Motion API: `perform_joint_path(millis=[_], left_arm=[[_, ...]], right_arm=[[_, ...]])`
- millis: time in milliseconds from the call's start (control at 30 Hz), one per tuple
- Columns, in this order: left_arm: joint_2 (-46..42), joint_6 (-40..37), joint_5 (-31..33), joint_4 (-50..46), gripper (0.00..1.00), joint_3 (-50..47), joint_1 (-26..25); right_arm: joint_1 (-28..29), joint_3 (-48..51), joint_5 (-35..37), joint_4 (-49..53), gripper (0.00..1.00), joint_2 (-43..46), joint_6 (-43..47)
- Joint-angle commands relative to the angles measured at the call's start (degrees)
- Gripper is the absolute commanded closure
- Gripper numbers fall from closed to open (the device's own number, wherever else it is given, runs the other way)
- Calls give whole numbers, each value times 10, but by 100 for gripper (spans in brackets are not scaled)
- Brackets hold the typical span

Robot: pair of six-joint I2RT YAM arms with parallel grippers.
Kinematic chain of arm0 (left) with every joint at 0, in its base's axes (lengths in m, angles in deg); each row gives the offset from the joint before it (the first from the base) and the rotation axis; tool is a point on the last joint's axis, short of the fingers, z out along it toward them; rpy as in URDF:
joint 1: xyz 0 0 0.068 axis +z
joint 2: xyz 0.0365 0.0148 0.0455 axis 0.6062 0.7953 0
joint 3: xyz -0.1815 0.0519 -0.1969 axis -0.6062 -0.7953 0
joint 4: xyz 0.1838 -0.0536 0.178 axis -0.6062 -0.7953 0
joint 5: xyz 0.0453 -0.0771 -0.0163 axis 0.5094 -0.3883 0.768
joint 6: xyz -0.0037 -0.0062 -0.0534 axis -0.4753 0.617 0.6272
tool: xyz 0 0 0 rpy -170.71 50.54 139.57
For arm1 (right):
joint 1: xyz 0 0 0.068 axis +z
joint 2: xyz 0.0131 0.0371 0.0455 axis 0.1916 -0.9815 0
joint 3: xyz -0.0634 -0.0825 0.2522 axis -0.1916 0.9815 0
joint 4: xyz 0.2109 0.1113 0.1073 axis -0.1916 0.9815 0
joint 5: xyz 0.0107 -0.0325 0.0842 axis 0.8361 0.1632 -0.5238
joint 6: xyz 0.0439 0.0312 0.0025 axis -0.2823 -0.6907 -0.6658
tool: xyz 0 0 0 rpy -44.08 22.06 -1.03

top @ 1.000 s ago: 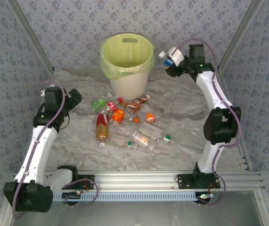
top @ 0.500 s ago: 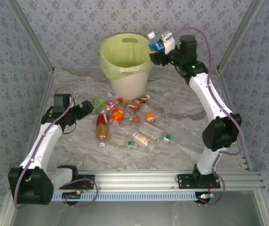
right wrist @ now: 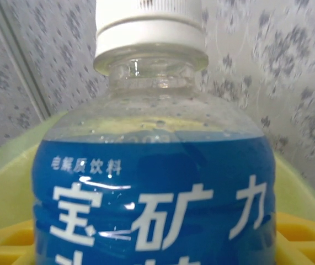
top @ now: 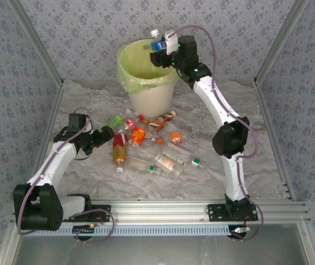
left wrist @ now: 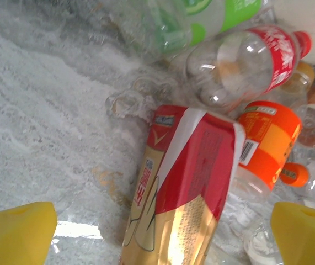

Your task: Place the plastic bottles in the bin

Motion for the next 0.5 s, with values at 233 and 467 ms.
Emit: perform_joint_path(millis=[233,467], left_arm=[[-13,-11,-23,2,1,-42,-30],[5,-18,18,-6,0,-27,-62]], right_arm=[[26,-79,43,125,14,-12,22],[30,-29,42,147,9,73,35]])
